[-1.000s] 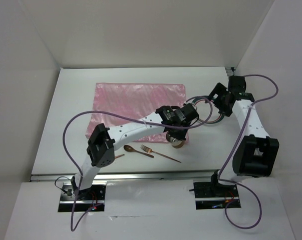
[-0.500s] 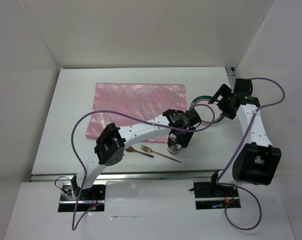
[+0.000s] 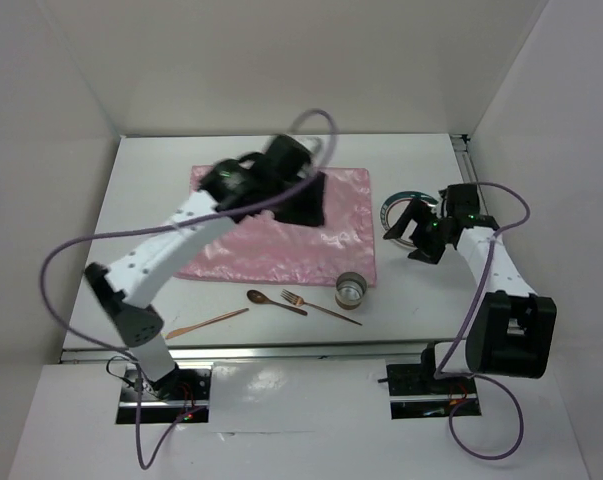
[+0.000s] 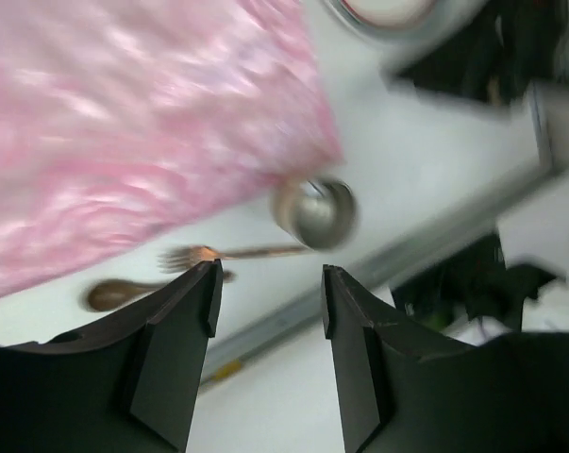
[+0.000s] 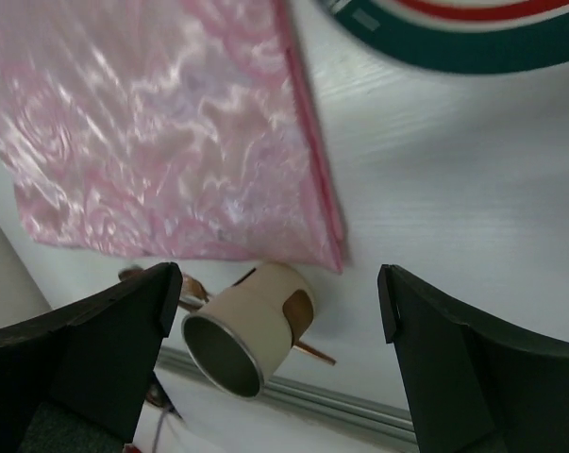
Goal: Set the dinner table for one person
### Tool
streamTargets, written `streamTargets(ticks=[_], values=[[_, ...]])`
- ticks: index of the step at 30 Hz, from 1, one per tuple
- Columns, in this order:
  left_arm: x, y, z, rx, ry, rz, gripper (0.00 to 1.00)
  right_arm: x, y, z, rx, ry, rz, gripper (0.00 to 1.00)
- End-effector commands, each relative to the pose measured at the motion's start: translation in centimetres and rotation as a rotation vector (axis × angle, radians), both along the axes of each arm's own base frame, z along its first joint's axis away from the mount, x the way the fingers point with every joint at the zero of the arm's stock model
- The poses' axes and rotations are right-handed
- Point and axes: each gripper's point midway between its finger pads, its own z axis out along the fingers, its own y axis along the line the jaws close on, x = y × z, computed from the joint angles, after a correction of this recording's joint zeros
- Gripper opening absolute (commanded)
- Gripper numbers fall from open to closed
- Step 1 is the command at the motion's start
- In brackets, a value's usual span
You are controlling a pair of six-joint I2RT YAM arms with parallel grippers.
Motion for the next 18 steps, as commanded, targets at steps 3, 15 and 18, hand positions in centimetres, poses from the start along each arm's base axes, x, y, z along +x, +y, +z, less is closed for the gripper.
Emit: streamTargets(ticks=[3,15,18], values=[[4.6,13.3,0.1,0.037,0.012,0.292,0.63,-2.4,6.3,1.8,-0.027,-0.088,0.198,0.98],[7.8,21.6,-0.2,0.051,0.003,0.457,0.63,-7.3,9.9,-2.7,-0.209,0.067,0.209,0.68],[7.8,22.2,-1.0,0.043,0.02,0.47,0.63,-7.8,9.9,-3.7,-0.22,0.088,0.212,0.55]])
